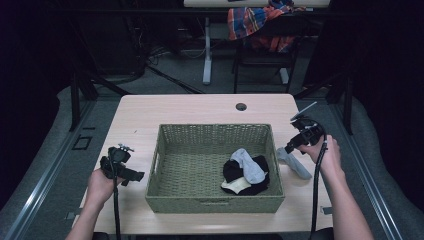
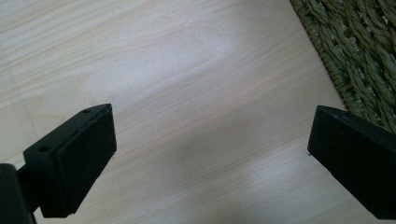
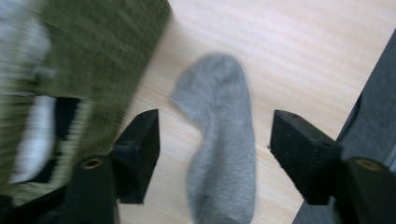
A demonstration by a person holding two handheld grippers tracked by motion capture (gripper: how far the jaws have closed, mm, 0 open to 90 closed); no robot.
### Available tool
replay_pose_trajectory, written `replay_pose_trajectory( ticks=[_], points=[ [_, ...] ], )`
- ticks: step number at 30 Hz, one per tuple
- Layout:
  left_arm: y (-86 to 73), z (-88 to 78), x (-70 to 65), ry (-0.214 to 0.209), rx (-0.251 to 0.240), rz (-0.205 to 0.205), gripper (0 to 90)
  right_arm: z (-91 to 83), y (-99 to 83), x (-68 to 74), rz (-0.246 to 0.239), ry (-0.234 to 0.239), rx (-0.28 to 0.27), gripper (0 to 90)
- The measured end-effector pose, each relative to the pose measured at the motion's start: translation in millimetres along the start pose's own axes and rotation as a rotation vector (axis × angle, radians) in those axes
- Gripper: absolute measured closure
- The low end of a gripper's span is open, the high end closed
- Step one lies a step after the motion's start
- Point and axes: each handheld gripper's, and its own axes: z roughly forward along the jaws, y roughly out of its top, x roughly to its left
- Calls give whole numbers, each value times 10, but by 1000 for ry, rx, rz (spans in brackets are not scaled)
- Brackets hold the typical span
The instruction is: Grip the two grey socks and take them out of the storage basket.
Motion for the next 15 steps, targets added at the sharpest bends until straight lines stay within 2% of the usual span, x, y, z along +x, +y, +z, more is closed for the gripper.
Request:
replay_pose_trajectory(
  ticks=[2,5,6,9,10,11,12,14,15],
  points=[
    [1,-1,-2,0,0,0,12,-156,9,40,-17,12,-36,224],
    [1,0,-3,-1,2,-1,12,-332,39,206,-41,10,-75,139],
    [1,0,-3,-1,2,-1,12,-332,39,206,-41,10,-75,139],
    [1,-2,-3,0,-1,0,12,-400,82,431,-105,26,-87,106],
    [0,-2,-3,0,0,0,12,-400,82,431,-105,26,-87,106],
    [-1,-1,-2,0,0,0,12,-433,104,552,-136,28,-88,63],
    [-2,0,-3,2,-2,-1,12,-433,104,552,-136,28,-88,63],
    [-4,-1,-1,2,-3,-2,12,-455,122,667,-162,34,-95,45],
    [-3,-2,1,0,-1,-1,12,-459,138,789,-190,44,-104,16]
  ],
)
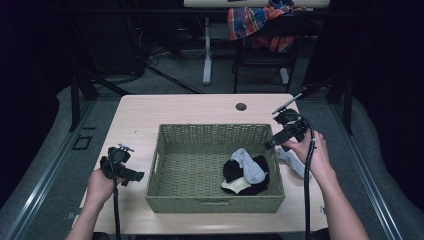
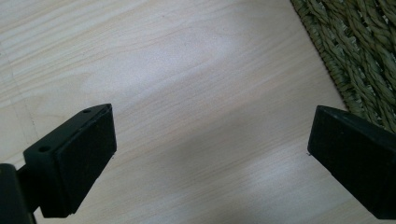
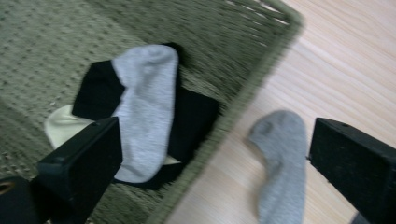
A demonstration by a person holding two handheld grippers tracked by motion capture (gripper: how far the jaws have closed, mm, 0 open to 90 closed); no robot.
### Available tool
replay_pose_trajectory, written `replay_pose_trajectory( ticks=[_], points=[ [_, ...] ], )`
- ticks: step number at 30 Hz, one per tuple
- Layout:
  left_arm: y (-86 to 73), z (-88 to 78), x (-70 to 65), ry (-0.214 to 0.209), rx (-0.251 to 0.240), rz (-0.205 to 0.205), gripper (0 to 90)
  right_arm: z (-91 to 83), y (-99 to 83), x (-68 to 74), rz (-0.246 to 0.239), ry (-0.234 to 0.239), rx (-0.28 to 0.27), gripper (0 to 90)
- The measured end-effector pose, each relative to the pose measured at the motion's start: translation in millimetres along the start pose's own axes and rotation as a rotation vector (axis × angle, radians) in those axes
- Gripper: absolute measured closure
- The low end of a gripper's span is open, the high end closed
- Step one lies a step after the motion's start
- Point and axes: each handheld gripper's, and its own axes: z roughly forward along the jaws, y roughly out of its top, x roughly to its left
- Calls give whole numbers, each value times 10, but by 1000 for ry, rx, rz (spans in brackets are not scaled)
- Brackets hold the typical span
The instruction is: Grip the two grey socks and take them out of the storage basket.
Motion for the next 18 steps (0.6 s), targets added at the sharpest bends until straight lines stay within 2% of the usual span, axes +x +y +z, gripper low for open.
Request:
replay_pose_trajectory(
  ticks=[1,5,8,10,12,18],
  points=[
    [0,0,0,0,0,0,12,0,0,0,0,0,0,16],
    [0,1,-3,1,-2,0,12,63,52,187,-39,22,-7,0],
    [-1,0,-3,1,-2,0,12,126,84,265,-69,34,11,0],
    [-1,0,-2,2,-2,-1,12,205,104,329,-70,73,12,0],
    [0,1,-2,2,-1,0,12,230,115,351,-79,85,25,0],
    [-1,1,-2,2,-2,0,12,411,165,488,-115,83,71,10]
  ],
)
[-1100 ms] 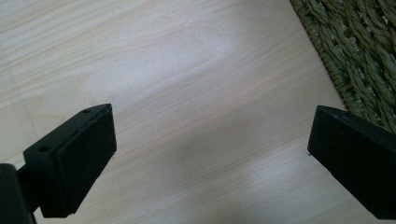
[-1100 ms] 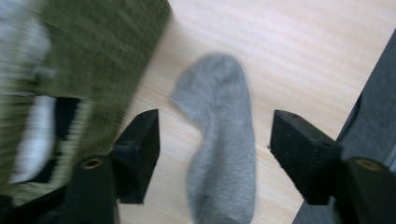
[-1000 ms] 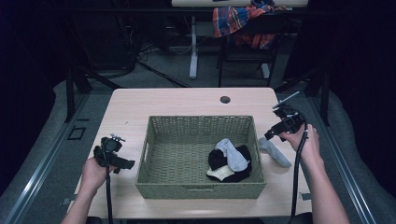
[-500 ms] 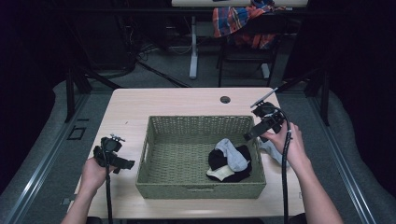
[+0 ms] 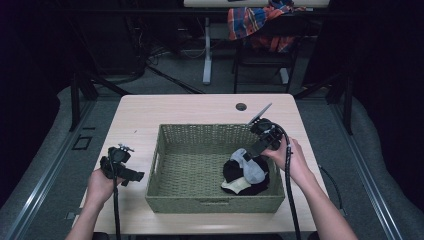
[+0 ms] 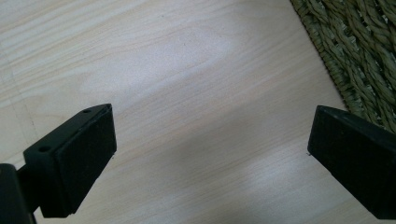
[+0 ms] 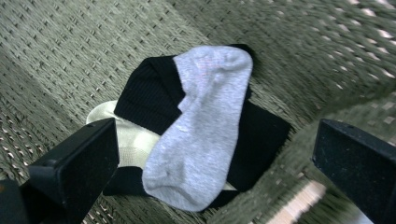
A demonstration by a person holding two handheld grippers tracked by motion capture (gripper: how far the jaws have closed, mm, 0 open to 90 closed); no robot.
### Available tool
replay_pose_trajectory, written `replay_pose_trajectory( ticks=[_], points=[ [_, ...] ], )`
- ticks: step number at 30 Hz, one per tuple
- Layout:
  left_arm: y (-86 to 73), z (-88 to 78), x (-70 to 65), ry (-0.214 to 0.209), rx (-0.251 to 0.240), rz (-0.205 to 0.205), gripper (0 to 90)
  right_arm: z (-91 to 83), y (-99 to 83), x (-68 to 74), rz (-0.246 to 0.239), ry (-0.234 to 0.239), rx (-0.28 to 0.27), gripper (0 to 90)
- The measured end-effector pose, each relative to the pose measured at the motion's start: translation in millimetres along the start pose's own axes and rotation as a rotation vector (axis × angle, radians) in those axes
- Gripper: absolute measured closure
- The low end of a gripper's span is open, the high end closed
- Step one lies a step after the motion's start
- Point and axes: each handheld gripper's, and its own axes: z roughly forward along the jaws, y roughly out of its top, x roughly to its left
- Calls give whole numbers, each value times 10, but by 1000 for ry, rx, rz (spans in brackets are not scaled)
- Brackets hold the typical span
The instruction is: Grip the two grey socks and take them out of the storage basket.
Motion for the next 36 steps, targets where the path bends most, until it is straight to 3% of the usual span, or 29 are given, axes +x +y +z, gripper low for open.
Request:
replay_pose_trajectory(
  ticks=[1,8,10,13,17,22,26,31,33,34,36],
  points=[
    [0,-1,1,-2,2,0,12,32,23,30,-13,-15,2,29],
    [0,-1,4,-1,2,2,12,136,82,87,-30,-8,10,151],
    [0,-1,4,-1,2,2,12,216,102,101,-31,9,28,260],
    [0,0,0,1,0,0,12,267,108,110,-30,16,41,281],
    [-1,-2,2,-1,1,0,12,353,128,132,-32,-4,53,429],
    [0,-2,-2,0,-1,1,12,473,138,154,-26,-16,73,482],
    [0,0,0,1,0,0,13,559,155,156,-40,-38,122,521],
    [-1,0,0,0,0,1,12,668,159,169,-23,-53,165,557],
    [-1,-1,0,0,-1,1,13,700,156,168,-25,-57,178,610],
    [-1,-3,1,-1,1,1,13,711,154,167,-29,-65,188,681],
    [-1,-2,1,-2,1,1,12,713,152,165,-27,-70,191,705]
  ],
)
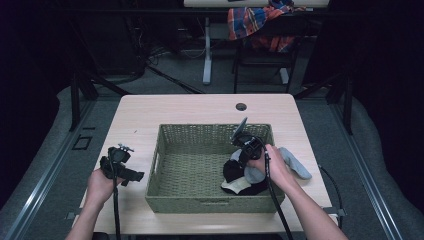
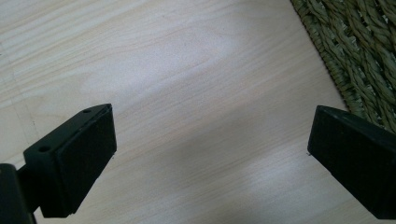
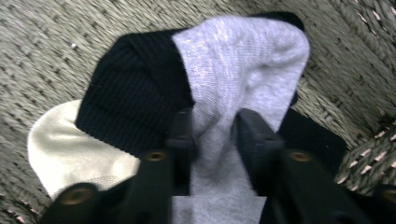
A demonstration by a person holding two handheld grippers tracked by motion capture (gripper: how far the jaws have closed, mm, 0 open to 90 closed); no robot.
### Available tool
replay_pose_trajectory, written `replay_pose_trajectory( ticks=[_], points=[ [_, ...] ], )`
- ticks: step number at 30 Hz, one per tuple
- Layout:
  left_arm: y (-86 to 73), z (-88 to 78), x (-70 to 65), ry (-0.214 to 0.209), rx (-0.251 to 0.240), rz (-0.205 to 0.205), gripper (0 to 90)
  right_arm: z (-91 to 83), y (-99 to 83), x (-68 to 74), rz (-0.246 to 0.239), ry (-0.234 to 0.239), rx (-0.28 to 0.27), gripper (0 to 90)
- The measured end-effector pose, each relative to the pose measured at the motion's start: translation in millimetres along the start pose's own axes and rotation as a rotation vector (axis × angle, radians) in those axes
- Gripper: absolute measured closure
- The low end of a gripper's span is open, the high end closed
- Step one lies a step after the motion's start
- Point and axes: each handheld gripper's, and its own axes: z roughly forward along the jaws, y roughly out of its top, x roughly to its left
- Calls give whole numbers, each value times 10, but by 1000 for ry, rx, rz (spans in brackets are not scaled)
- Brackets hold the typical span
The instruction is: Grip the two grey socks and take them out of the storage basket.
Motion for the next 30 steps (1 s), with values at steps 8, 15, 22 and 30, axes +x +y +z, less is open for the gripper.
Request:
replay_pose_trajectory(
  ticks=[8,15,22,30],
  points=[
    [-1,0,-3,4,-5,-1,13,-67,-27,-43,16,2,-9,830],
    [0,-2,2,0,1,1,13,-298,-65,-21,9,4,-59,835],
    [1,2,-1,2,-2,0,13,-477,-104,23,-1,6,-106,834],
    [36,27,3,2,5,0,13,-614,-109,58,-18,14,-128,834]
  ],
)
